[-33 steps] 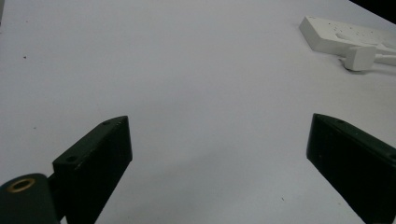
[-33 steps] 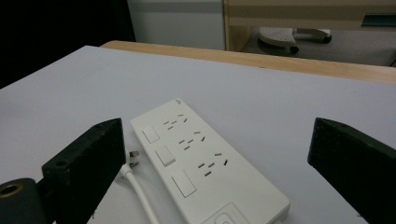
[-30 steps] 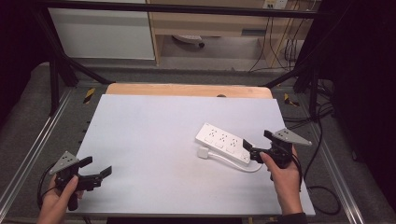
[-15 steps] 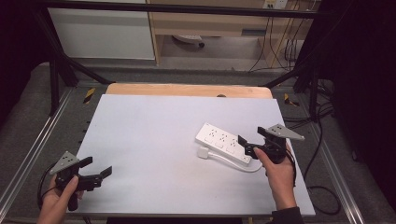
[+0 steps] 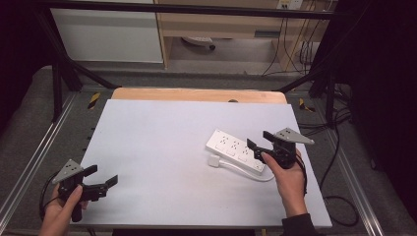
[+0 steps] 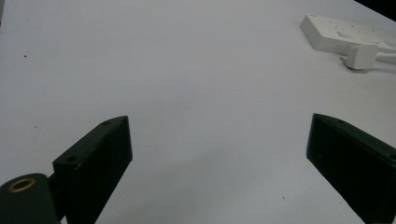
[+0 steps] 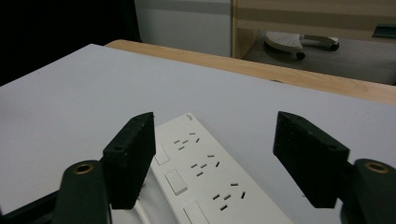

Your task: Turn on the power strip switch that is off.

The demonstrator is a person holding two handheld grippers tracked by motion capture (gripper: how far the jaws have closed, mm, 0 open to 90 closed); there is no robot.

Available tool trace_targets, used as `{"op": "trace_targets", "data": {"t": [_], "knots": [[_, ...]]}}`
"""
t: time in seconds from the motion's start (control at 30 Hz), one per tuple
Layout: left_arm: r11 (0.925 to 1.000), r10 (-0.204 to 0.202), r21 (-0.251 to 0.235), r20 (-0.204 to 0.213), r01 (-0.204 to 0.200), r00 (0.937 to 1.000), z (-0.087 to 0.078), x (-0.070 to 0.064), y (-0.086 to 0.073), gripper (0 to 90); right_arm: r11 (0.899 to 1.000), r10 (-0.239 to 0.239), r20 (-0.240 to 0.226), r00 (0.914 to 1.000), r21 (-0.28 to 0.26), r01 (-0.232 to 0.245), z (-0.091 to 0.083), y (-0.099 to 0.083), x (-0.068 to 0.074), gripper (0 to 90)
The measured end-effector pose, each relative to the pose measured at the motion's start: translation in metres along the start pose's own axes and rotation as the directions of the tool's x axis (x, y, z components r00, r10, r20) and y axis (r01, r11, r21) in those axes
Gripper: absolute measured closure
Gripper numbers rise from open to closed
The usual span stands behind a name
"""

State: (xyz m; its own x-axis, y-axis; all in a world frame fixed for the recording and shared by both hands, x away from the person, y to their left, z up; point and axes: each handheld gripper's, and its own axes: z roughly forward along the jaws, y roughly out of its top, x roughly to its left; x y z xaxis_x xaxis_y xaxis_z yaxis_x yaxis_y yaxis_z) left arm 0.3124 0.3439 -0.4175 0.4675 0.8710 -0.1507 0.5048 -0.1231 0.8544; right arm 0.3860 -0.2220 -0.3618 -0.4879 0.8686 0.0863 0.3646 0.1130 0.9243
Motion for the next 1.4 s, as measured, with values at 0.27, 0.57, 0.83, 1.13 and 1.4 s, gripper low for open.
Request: {"op": "trace_targets", "data": {"t": [0.27,0.57,0.83,1.13,1.4], "knots": [[1.0000,0.000,0.000,-0.002,0.000,1.0000,0.000,0.000,0.000,6.9,1.000,-0.001,0.002,1.0000,-0.014,0.001,0.004,0.000,0.001,48.2],[1.0000,0.001,0.002,-0.004,-0.001,1.0000,0.000,0.000,0.000,6.9,0.999,-0.013,-0.001,0.9999,-0.034,0.013,0.008,0.002,0.004,59.9],[1.0000,-0.002,-0.001,-0.005,0.002,1.0000,0.000,0.000,0.000,7.0,0.999,-0.028,-0.011,0.9996,-0.040,0.027,0.014,0.003,0.010,65.2],[1.0000,0.002,0.001,-0.004,-0.002,1.0000,0.000,0.000,0.000,7.0,0.999,-0.033,-0.028,0.9991,-0.037,0.032,0.023,0.001,0.017,69.5],[1.0000,0.002,0.000,-0.003,-0.002,1.0000,0.000,0.000,0.000,7.0,0.999,-0.032,-0.036,0.9988,-0.027,0.031,0.027,0.000,0.020,70.9]]}}
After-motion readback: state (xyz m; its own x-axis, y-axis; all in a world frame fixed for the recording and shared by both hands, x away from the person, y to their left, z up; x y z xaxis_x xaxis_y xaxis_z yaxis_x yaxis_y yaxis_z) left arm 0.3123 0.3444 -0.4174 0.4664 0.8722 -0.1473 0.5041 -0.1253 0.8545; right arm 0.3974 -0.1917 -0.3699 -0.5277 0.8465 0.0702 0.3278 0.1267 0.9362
